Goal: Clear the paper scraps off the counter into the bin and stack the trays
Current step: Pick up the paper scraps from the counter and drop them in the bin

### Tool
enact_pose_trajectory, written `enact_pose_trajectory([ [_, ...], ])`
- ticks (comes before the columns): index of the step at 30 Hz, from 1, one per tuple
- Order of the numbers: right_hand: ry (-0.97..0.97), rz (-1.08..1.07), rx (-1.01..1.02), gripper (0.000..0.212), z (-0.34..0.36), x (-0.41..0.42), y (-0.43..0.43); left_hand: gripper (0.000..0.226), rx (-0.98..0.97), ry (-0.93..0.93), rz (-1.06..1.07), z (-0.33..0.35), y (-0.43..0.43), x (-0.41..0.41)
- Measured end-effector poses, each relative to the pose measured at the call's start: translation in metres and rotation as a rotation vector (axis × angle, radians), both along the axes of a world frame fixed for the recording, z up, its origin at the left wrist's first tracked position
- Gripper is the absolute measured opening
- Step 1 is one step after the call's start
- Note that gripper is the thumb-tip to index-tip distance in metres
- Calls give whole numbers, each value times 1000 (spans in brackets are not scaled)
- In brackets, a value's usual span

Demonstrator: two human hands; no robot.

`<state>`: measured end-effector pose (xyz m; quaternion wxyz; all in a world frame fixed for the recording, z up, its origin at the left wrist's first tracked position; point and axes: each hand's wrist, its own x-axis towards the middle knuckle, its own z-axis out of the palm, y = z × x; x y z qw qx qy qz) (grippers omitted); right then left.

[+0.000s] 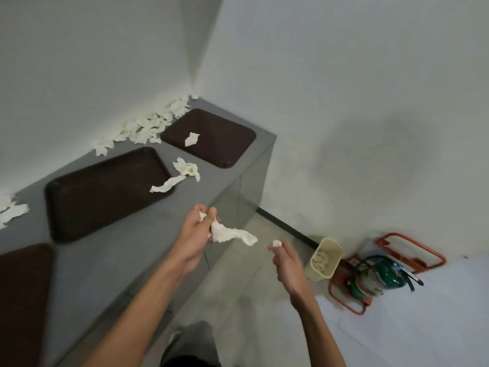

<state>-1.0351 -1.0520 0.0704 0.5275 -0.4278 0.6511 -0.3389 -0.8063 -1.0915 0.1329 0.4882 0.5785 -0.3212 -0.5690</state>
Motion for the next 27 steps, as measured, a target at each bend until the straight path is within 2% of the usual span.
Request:
enact_pose_trajectory([
  [2, 3, -109, 26, 19, -7, -40, 4, 25, 66, 114, -31, 2, -13, -41],
  [4, -6, -211, 44, 24, -12, -77, 4, 42, 112, 178, -128, -2, -26, -77],
  [7, -13, -305, 54, 19, -16, -125, -2, 57, 153, 138, -267, -20, -48, -131],
  [9, -35, -348, 76, 18, -24, -156, -11, 44, 204, 199, -284, -36, -65, -169],
  [12, -67, -363, 115, 6, -43, -200, -29, 27, 296, 352, -300, -58, -93, -226],
  [15, -34, -395, 120, 22, -62, -244, -52, 25, 380, 414, -365, -84, -123, -281],
  [17, -27, -394, 133, 30, -68, -268, -66, 24, 397, 338, -400, -100, -140, -312],
  [21, -26, -407, 213, 28, -89, -319, -103, 29, 469, 119, -350, -140, -180, -376],
  [24, -15, -409, 273, 21, -113, -352, -133, 22, 586, 59, -283, -171, -204, -416],
  [27, 49, -400, 323, 31, -144, -382, -158, 23, 603, -15, -353, -201, -219, -447],
])
